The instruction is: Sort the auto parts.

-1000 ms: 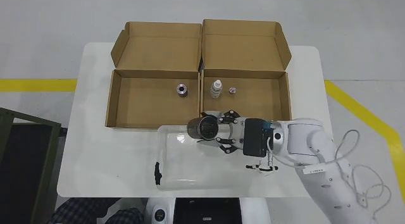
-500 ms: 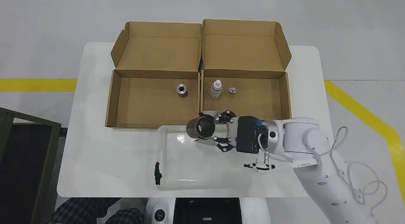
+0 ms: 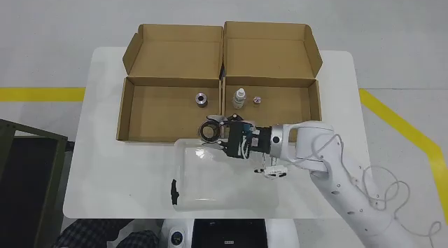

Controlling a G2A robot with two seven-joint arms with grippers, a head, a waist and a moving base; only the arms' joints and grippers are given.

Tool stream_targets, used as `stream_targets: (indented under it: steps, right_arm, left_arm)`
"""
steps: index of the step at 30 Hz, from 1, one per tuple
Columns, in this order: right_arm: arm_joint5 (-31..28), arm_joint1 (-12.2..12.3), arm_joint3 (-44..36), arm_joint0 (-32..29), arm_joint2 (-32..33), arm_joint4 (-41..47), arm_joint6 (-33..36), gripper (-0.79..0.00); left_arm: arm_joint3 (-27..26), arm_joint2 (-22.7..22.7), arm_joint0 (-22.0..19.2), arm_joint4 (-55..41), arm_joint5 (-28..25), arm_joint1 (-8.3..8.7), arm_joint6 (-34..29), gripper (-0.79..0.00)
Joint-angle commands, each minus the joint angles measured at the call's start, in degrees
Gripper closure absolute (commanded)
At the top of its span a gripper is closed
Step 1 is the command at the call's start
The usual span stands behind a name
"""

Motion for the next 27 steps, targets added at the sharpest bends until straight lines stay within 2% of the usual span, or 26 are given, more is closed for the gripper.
stream_targets:
  steps: [1,16,27]
  right_arm:
    - [1.08,-0.33,0.79,1.52,-1.23,-0.88,1.09,0.0]
    - [6.93,-4.31,12.68,13.27,-12.07,-2.32,7.04,0.0]
    - [8.59,-7.05,20.31,18.57,-16.87,-3.02,8.57,0.0]
  left_arm:
    - [0.0,0.0,0.0,0.0,0.0,0.0,0.0,-0.785]
    - [0.0,0.0,0.0,0.0,0.0,0.0,0.0,-0.785]
    - [0.0,0.0,0.0,0.0,0.0,0.0,0.0,-0.785]
